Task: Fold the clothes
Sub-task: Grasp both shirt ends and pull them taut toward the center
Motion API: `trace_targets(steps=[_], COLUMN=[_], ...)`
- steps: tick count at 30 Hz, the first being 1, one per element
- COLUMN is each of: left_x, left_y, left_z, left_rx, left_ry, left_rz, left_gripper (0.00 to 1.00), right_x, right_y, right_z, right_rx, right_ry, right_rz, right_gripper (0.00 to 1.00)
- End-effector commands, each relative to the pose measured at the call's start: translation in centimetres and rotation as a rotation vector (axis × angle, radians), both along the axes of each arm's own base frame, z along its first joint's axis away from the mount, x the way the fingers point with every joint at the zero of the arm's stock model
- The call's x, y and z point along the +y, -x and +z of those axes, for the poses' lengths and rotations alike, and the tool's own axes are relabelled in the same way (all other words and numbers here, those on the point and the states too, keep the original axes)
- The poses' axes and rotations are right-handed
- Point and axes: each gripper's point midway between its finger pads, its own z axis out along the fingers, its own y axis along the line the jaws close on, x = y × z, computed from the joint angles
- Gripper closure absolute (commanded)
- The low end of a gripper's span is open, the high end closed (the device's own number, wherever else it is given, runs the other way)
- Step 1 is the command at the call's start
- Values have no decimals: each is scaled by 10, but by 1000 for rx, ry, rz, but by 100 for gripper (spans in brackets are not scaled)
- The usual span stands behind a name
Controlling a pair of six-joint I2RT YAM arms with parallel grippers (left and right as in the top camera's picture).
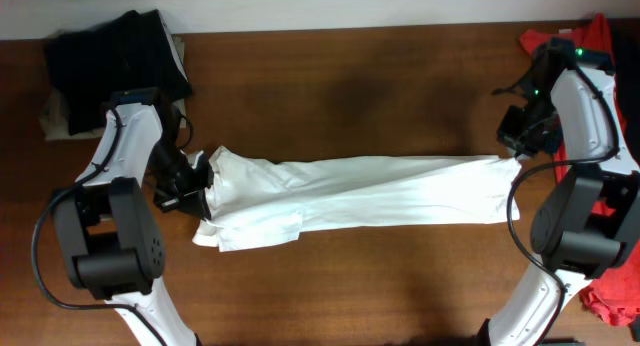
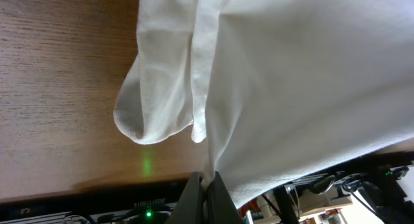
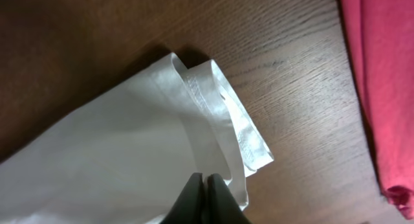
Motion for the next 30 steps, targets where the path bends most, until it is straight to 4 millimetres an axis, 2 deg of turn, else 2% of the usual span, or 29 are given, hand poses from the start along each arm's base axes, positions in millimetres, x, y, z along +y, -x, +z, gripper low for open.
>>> trace_targets(steps=[1, 2, 3, 5, 7, 8, 9, 10, 12, 13, 14, 16, 19, 21, 26, 30], left_x=[-1, -1, -2, -5, -7, -7, -10, -14, -28, -36, -41, -65, -90, -96, -90, -75], left_y=[-1, -2, -2, -2, -4, -7, -18, -25, -46, -59, -68, -87, -105, -113, -109, -104], left_z=[4, 4, 4, 4, 3, 3, 8, 12, 24, 26, 24, 19, 12, 4, -40, -56], left_rx=[-24, -27, -26, -28, -39, -50, -91, -117, -202, -273, -322, -414, -484, -496, -387, -340], left_ry=[-2, -2, -2, -2, -3, -3, 17, 42, 119, 153, 161, 168, 165, 151, 121, 34], left_rz=[15, 14, 10, 1, -6, -6, 3, 14, 21, -25, -66, -136, -163, -158, -129, -140], left_gripper=[99, 83, 66, 36, 36, 41, 53, 75, 84, 90, 99, 99, 99, 99, 99, 99], right_x=[7, 8, 9, 9, 9, 8, 12, 20, 39, 48, 51, 61, 72, 78, 81, 82], right_y=[20, 24, 27, 27, 25, 23, 19, 16, 10, 6, 1, -7, -11, -10, 2, 5], right_z=[-13, -17, -19, -19, -19, -17, -16, -16, -14, -13, -15, -20, -28, -35, -63, -86], right_rx=[61, 77, 89, 87, 80, 72, 55, 39, 2, -16, -33, -59, -69, -65, -43, -62], right_ry=[-27, -35, -38, -38, -36, -34, -59, -107, -221, -252, -245, -238, -235, -236, -242, -236], right_rz=[0, -1, 0, 0, 0, 0, 4, 21, 68, 110, 129, 161, 193, 209, 210, 212], right_gripper=[90, 80, 56, 26, 21, 21, 20, 20, 24, 39, 66, 92, 95, 94, 94, 91])
